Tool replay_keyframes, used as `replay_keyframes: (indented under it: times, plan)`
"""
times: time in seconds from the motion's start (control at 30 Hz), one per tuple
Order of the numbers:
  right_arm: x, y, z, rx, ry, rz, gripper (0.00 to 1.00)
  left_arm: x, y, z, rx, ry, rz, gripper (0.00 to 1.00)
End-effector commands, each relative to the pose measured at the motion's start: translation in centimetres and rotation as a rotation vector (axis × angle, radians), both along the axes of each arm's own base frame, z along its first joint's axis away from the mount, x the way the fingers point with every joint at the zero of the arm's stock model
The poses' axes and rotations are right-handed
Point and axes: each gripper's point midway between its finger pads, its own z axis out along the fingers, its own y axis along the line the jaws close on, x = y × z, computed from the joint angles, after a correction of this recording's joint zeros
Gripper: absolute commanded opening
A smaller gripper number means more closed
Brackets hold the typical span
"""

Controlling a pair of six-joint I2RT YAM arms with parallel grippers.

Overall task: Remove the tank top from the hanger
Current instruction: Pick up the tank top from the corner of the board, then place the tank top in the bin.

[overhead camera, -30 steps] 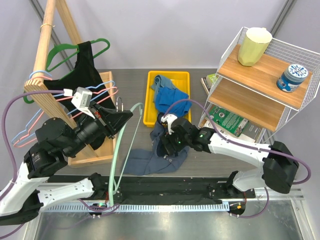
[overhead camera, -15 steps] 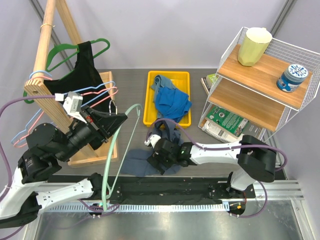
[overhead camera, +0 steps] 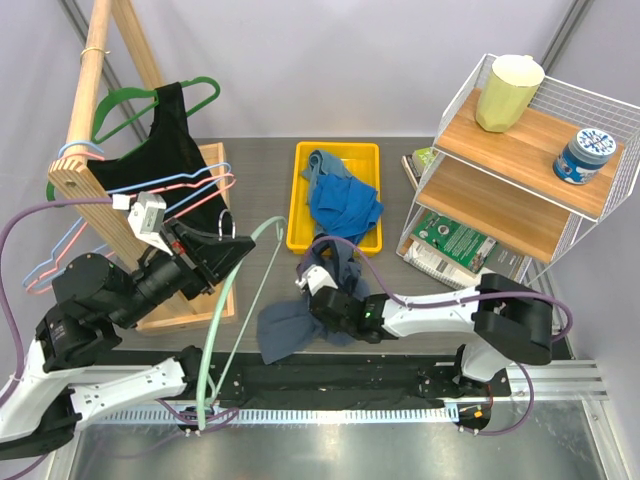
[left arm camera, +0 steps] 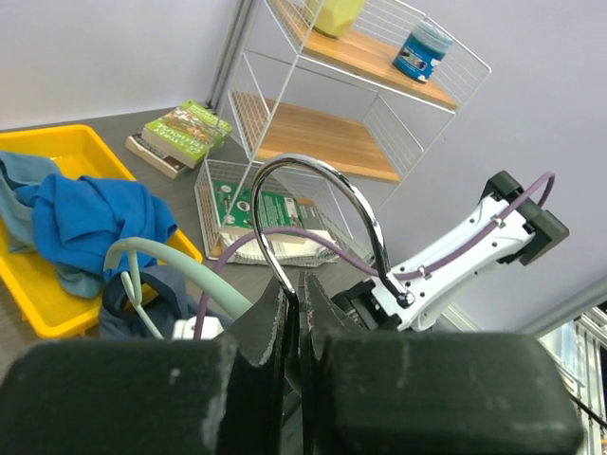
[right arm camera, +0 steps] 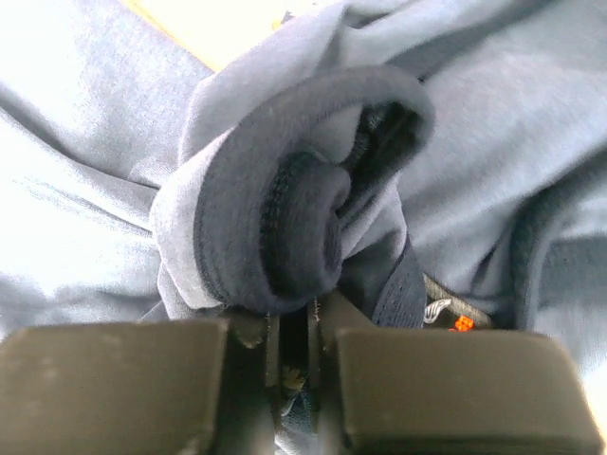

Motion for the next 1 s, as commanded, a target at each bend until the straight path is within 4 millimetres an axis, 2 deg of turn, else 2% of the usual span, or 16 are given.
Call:
replay_keyframes:
  times: [0.0,0.03,0.2,0.27,0.3,0.47,0.53,0.57,0.63,0.67,0.7,0.73,0.8,0.83,0.87,0.97]
  plan:
    - [1.5,-1.0,3.6,0.099,-0.09,-0.132,0.03,-1.4,0.1,1.5,-0.074,-0.032,-0.06,0.0]
    - [1.9,-1.1,4.8,0.115,-0.116,-0.14,0.01,-1.5,0.2,1.5,-0.075,-0.033,-0.065,0.0]
    - [4.2,-1.1,15.7,0.273,-0.298,-0.19,0.01,-2.1,0.6,1.1,-0.082,-0.038,-0.085,0.0]
    - [5.7,-1.9,18.4,0.266,-0.357,-0.22,0.01,-2.3,0.8,0.9,-0.082,-0.039,-0.085,0.0]
    - [6.5,-1.6,21.0,0.305,-0.382,-0.236,0.01,-2.3,0.9,0.8,-0.082,-0.039,-0.084,0.0]
    - [11.7,-2.7,27.5,0.335,-0.475,-0.31,0.01,-2.6,1.5,0.4,-0.09,-0.037,-0.082,0.0]
    - [14.2,-3.0,28.3,0.335,-0.49,-0.343,0.01,-2.8,1.6,0.3,-0.09,-0.036,-0.085,0.0]
    - [15.0,-2.6,30.2,0.365,-0.508,-0.329,0.01,-2.9,1.6,0.2,-0.089,-0.032,-0.09,0.0]
    - [17.8,-2.6,30.2,0.345,-0.519,-0.356,0.01,-3.0,1.5,0.1,-0.089,-0.03,-0.098,0.0]
    - [18.7,-2.0,32.0,0.375,-0.535,-0.347,0.01,-3.1,1.5,0.1,-0.091,-0.027,-0.104,0.0]
    - [20.2,-1.3,31.0,0.355,-0.524,-0.351,0.01,-3.2,1.3,0.1,-0.091,-0.025,-0.114,0.0]
    - [21.7,-1.5,32.4,0.377,-0.543,-0.372,0.01,-3.3,1.1,0.0,-0.086,-0.021,-0.122,0.0]
    - [23.6,-1.3,32.4,0.348,-0.565,-0.366,0.01,-3.4,1.0,0.0,-0.085,-0.018,-0.133,0.0]
    - [25.0,-0.6,30.7,0.317,-0.551,-0.37,0.01,-3.5,0.9,-0.1,-0.08,-0.013,-0.139,0.0]
    - [26.3,-1.0,31.5,0.333,-0.562,-0.384,0.01,-3.5,0.9,-0.1,-0.077,-0.012,-0.14,0.0]
    - [29.6,-1.5,29.7,0.272,-0.572,-0.429,0.01,-3.6,0.8,-0.2,-0.064,-0.004,-0.148,0.0]
